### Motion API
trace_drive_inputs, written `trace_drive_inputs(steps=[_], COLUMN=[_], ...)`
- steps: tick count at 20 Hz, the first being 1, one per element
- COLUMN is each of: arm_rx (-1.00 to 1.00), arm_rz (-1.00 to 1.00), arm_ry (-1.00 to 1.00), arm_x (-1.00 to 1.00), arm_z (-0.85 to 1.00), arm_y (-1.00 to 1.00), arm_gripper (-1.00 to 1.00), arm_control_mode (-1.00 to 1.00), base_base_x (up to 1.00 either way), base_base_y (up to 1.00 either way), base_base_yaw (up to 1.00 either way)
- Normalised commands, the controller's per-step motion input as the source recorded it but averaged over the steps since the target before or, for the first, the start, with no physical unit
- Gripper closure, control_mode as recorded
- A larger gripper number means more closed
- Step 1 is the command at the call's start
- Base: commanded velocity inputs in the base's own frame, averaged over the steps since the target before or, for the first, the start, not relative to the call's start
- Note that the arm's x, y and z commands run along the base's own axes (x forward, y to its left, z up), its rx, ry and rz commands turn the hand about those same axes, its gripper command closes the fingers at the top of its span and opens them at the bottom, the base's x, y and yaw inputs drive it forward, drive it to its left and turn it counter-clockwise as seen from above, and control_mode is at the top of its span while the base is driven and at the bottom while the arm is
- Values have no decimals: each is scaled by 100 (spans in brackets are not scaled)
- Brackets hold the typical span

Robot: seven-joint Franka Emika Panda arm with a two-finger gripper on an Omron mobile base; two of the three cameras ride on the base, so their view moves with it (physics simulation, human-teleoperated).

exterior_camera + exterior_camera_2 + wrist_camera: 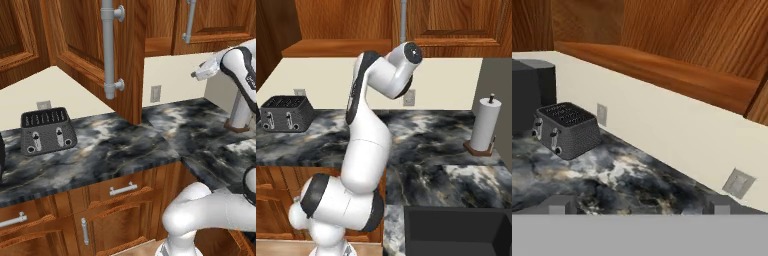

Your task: Close all open cabinet doors.

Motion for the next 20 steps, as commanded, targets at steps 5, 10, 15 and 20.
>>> trace_drive_inputs(steps=[5,10,15,20], arm_rx=[-3,-2,-2,-3], arm_rz=[-6,-4,-3,-2], arm_ry=[-27,-26,-19,-17], arm_x=[-100,-100,-100,-100], arm_z=[0,0,0,0], arm_y=[42,39,45,52], arm_gripper=[-100,-100,-100,-100], arm_control_mode=[-100,-100,-100,-100], base_base_x=[0,0,0,0], base_base_y=[0,0,0,0], base_base_yaw=[0,0,0,0])
